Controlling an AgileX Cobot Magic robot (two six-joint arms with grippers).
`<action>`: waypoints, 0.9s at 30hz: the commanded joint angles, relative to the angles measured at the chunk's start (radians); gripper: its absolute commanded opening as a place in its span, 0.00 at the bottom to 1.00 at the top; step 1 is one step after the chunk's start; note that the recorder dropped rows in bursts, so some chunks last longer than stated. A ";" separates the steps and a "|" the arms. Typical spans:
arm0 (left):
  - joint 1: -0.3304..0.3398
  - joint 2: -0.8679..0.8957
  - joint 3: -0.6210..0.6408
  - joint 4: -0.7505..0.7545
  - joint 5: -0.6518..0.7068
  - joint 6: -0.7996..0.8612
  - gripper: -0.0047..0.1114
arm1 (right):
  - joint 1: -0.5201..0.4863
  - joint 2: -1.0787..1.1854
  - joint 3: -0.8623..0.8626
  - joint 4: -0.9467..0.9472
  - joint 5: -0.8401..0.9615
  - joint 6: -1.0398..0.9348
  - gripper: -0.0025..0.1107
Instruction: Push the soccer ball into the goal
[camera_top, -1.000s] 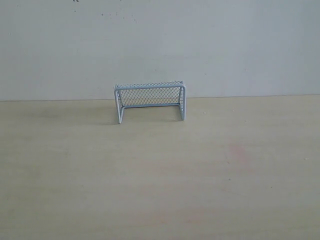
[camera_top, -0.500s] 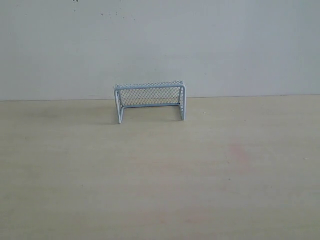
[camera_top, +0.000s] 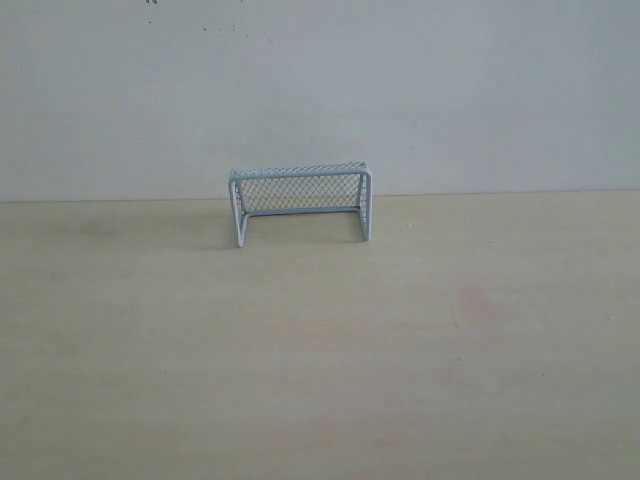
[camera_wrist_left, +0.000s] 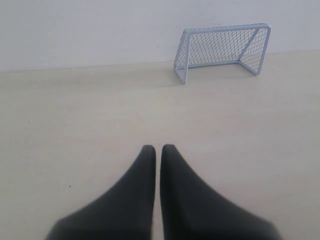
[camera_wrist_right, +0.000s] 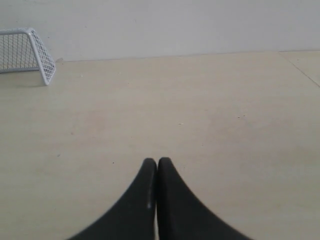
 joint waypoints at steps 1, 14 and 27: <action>0.002 -0.004 0.004 -0.009 0.000 -0.003 0.08 | 0.002 -0.005 0.000 -0.007 0.004 -0.010 0.02; 0.002 -0.004 0.004 -0.009 0.000 -0.003 0.08 | 0.002 -0.005 0.000 -0.007 0.008 -0.010 0.02; 0.002 -0.004 0.004 -0.009 0.000 -0.003 0.08 | 0.002 -0.005 0.000 -0.007 0.006 0.000 0.02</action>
